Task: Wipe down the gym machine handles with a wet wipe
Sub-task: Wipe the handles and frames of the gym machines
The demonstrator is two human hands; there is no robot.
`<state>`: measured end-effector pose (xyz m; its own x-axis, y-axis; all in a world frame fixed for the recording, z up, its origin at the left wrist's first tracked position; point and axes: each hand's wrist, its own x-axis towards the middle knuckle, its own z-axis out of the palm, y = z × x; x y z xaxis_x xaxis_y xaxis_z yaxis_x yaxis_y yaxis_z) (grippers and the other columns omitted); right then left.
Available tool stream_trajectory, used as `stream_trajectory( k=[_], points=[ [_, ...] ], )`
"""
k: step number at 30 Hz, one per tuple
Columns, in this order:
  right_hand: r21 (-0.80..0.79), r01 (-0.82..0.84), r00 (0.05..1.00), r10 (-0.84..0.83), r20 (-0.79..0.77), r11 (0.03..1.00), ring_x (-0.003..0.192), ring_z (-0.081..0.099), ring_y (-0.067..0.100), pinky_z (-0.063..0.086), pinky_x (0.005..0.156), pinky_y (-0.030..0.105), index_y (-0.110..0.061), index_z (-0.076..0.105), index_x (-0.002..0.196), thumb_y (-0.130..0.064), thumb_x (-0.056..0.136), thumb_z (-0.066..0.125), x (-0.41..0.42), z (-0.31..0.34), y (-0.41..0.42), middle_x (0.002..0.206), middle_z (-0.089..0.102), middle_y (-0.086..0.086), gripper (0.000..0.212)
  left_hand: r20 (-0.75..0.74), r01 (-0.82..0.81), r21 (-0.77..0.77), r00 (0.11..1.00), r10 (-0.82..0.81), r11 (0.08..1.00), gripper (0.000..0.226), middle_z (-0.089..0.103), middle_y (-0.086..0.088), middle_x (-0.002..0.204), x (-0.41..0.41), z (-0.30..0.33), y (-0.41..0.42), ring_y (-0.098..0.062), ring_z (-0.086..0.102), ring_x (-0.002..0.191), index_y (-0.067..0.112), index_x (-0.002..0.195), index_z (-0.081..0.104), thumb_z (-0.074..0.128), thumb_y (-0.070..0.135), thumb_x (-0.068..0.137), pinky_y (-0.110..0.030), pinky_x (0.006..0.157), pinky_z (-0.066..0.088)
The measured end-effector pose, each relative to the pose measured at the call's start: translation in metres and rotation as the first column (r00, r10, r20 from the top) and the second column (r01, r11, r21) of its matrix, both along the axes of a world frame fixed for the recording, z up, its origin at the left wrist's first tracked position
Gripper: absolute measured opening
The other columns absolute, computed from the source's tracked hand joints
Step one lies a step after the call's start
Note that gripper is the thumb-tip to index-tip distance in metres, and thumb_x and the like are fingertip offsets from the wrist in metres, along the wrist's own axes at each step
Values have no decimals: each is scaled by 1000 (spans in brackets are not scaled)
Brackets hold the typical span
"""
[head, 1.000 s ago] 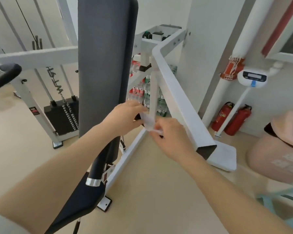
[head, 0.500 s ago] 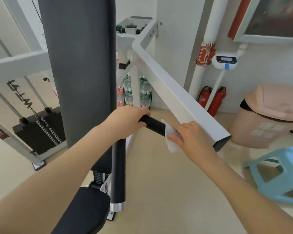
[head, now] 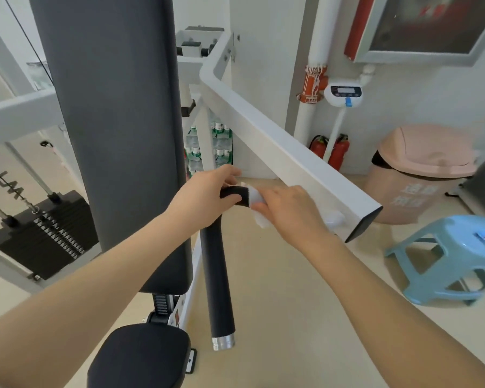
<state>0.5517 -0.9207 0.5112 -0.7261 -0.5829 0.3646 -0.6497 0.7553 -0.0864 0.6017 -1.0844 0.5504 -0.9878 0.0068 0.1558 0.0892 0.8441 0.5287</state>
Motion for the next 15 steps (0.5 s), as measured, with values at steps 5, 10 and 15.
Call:
stream_trajectory(
  k=[5,10,15],
  points=[
    [100,-105,994,108,-21,989,86,64,36,52,69,41,-7,52,125,-16,85,62,9,2,-29,109,66,15,43,32,-151,160,988,148,975,25,62,8,105,18,0,-20,-7,57,87,23,117,56,48,24,94,-15,67,43],
    [44,34,999,-33,-31,998,100,59,33,45,85,40,-13,40,136,-27,98,39,9,5,-4,124,60,10,41,260,-234,391,956,137,890,22,70,3,91,36,-11,-33,-12,66,81,18,109,63,56,24,89,-35,86,54],
    [-31,-348,936,349,32,937,123,51,25,34,105,36,-11,56,125,-16,94,46,19,9,-55,128,60,8,33,367,-299,534,925,102,791,17,69,5,80,44,-20,-35,-1,67,65,21,98,63,66,29,83,-30,83,53]
  ],
)
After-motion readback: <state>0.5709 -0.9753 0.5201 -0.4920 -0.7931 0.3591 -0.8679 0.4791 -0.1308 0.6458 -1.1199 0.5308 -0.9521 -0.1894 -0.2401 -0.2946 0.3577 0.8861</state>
